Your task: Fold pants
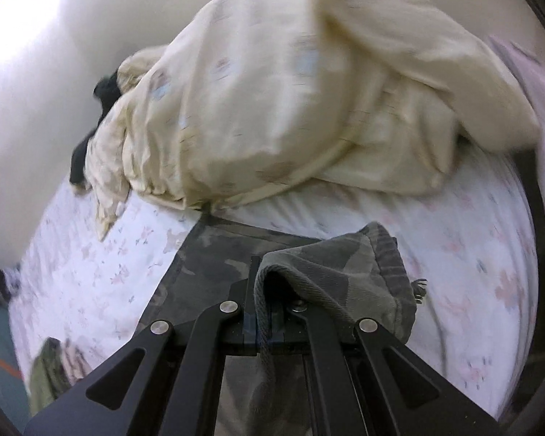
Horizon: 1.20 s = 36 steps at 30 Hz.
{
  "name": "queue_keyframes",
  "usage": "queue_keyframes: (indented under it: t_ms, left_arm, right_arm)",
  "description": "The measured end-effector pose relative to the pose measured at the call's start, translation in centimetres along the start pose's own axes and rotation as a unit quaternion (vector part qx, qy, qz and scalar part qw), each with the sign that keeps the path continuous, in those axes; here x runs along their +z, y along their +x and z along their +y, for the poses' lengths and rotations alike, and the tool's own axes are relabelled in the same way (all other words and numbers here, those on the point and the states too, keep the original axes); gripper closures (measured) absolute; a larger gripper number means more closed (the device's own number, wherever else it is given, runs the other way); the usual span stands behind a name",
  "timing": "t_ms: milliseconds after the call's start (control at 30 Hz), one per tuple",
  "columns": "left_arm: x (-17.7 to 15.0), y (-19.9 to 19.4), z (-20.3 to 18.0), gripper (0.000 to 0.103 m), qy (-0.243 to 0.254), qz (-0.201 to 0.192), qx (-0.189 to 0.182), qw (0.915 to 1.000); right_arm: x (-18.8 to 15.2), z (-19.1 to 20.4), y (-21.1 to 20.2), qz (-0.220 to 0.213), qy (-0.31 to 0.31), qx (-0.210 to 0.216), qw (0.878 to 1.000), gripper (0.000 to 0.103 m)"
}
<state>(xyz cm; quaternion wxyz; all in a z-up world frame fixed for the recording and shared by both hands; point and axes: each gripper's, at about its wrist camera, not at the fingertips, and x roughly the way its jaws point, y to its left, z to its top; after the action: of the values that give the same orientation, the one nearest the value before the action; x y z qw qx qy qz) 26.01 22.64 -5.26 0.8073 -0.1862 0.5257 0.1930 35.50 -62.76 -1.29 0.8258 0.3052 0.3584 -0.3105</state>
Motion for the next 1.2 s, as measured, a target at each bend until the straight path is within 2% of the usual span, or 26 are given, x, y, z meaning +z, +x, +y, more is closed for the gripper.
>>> queue_keyframes:
  t_ms: [100, 233, 333, 433, 500, 533, 567, 600, 633, 667, 700, 767, 800, 833, 867, 933, 1000, 1067, 1100, 1133, 1200]
  left_arm:
    - [1.8, 1.6, -0.4, 0.091, -0.001, 0.008, -0.001, 1.0]
    - [3.6, 5.8, -1.7, 0.091, 0.024, 0.027, 0.015, 0.9993]
    - [4.4, 8.5, -2.2, 0.09, 0.037, 0.029, 0.004, 0.9989]
    - [5.1, 9.5, -2.7, 0.086, 0.058, 0.029, 0.01, 0.9979]
    - [5.6, 9.5, -2.5, 0.079, 0.055, 0.018, -0.003, 0.9983]
    - [5.8, 9.0, -2.4, 0.066, 0.056, 0.0, -0.007, 0.9984]
    - [6.0, 8.6, -2.2, 0.049, 0.057, -0.016, -0.005, 0.9982]
    - [6.2, 7.9, -1.9, 0.041, 0.055, -0.037, 0.005, 0.9978]
    - [6.3, 7.0, -1.6, 0.029, 0.05, -0.063, 0.014, 0.9967]
    - [6.3, 6.2, -1.2, 0.026, 0.047, -0.085, 0.021, 0.9951]
    - [6.1, 5.2, -0.9, 0.025, 0.047, -0.105, 0.026, 0.993]
    - [6.0, 4.3, -0.4, 0.024, 0.055, -0.114, 0.039, 0.9912]
    - [5.7, 4.0, -0.2, 0.024, 0.06, -0.114, 0.046, 0.9906]
    - [5.3, 3.9, 0.0, 0.024, 0.067, -0.11, 0.051, 0.9904]
    - [5.0, 3.8, 0.3, 0.024, 0.07, -0.105, 0.056, 0.9904]
    - [4.3, 4.1, 1.2, 0.024, 0.072, -0.092, 0.062, 0.9913]
    - [3.7, 4.4, 2.6, 0.024, 0.063, -0.081, 0.048, 0.9935]
    - [3.5, 4.7, 3.9, 0.024, 0.058, -0.074, 0.037, 0.9949]
    - [3.5, 4.8, 4.8, 0.024, 0.057, -0.07, 0.026, 0.9956]
    - [3.4, 5.0, 5.3, 0.024, 0.06, -0.065, 0.018, 0.9959]
    - [3.4, 5.5, 6.5, 0.024, 0.075, -0.061, 0.016, 0.9952]
  right_arm:
    - [1.6, 4.5, 3.4, 0.009, -0.032, -0.005, 0.999, 0.103]
    - [0.4, 12.0, 10.8, 0.032, -0.142, -0.047, 0.988, 0.103]
    - [-1.6, 13.9, 15.6, 0.06, -0.174, -0.07, 0.98, 0.103]
    - [-2.9, 14.3, 18.3, 0.076, -0.195, -0.095, 0.973, 0.103]
    - [-3.0, 14.2, 19.5, 0.093, -0.207, -0.093, 0.969, 0.102]
    - [-3.1, 14.3, 20.2, 0.112, -0.22, -0.096, 0.964, 0.102]
    - [-3.0, 14.3, 20.4, 0.124, -0.229, -0.094, 0.961, 0.1]
    - [-3.0, 14.4, 20.3, 0.126, -0.237, -0.092, 0.959, 0.089]
    - [-2.9, 14.4, 19.7, 0.12, -0.247, -0.095, 0.957, 0.067]
    - [-2.6, 14.6, 18.6, 0.101, -0.257, -0.097, 0.956, 0.053]
    - [-2.4, 14.8, 17.2, 0.078, -0.263, -0.091, 0.957, 0.034]
    - [-2.2, 15.3, 14.0, 0.022, -0.276, -0.066, 0.959, 0.032]
    - [-2.7, 16.0, 12.4, 0.002, -0.292, -0.052, 0.955, 0.032]
    - [-3.5, 16.8, 10.9, -0.004, -0.309, -0.025, 0.951, 0.032]
    - [-4.9, 18.0, 9.4, 0.005, -0.329, 0.025, 0.944, 0.032]
    - [-9.4, 21.0, 6.6, 0.057, -0.377, 0.13, 0.915, 0.032]
    - [-14.7, 24.0, 3.5, 0.095, -0.427, 0.207, 0.875, 0.032]
    - [-21.5, 27.4, -0.8, 0.117, -0.486, 0.283, 0.818, 0.032]
    - [-25.3, 29.3, -3.3, 0.131, -0.517, 0.321, 0.782, 0.032]
    - [-27.9, 30.6, -5.2, 0.137, -0.533, 0.349, 0.758, 0.032]
    - [-32.3, 33.3, -8.1, 0.15, -0.554, 0.391, 0.719, 0.032]
